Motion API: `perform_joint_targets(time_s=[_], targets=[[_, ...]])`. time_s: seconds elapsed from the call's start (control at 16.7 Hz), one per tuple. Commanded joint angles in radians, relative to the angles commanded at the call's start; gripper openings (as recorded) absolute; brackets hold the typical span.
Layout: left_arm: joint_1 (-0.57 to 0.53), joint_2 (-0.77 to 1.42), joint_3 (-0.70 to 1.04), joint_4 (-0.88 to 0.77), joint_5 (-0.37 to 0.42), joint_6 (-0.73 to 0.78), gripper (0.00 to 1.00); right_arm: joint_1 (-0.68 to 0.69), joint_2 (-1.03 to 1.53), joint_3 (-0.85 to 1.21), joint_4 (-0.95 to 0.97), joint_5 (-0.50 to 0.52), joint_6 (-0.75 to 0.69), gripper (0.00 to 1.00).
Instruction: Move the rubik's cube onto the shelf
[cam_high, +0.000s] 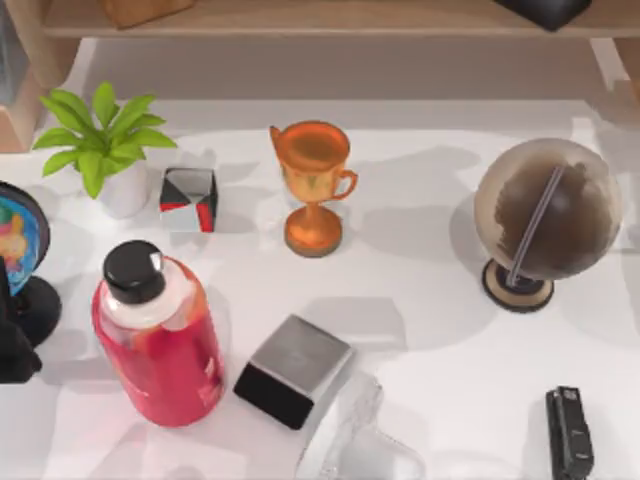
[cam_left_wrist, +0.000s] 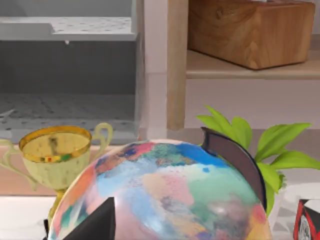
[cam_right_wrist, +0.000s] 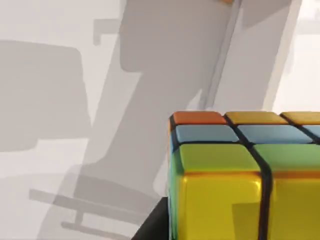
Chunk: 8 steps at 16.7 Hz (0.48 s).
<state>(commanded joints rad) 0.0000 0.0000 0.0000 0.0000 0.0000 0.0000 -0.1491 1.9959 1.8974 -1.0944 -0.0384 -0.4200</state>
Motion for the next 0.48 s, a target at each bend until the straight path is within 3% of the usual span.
perform_joint_targets(time_s=[0.24, 0.48], targets=[[0.000, 0.000, 0.000, 0.000, 0.000, 0.000, 1.00, 0.235, -0.098, -0.201, 0.223, 0.021, 0.078, 0.00], [0.000, 0.000, 0.000, 0.000, 0.000, 0.000, 1.00, 0.460, -0.144, -0.380, 0.563, 0.104, 0.157, 0.00]])
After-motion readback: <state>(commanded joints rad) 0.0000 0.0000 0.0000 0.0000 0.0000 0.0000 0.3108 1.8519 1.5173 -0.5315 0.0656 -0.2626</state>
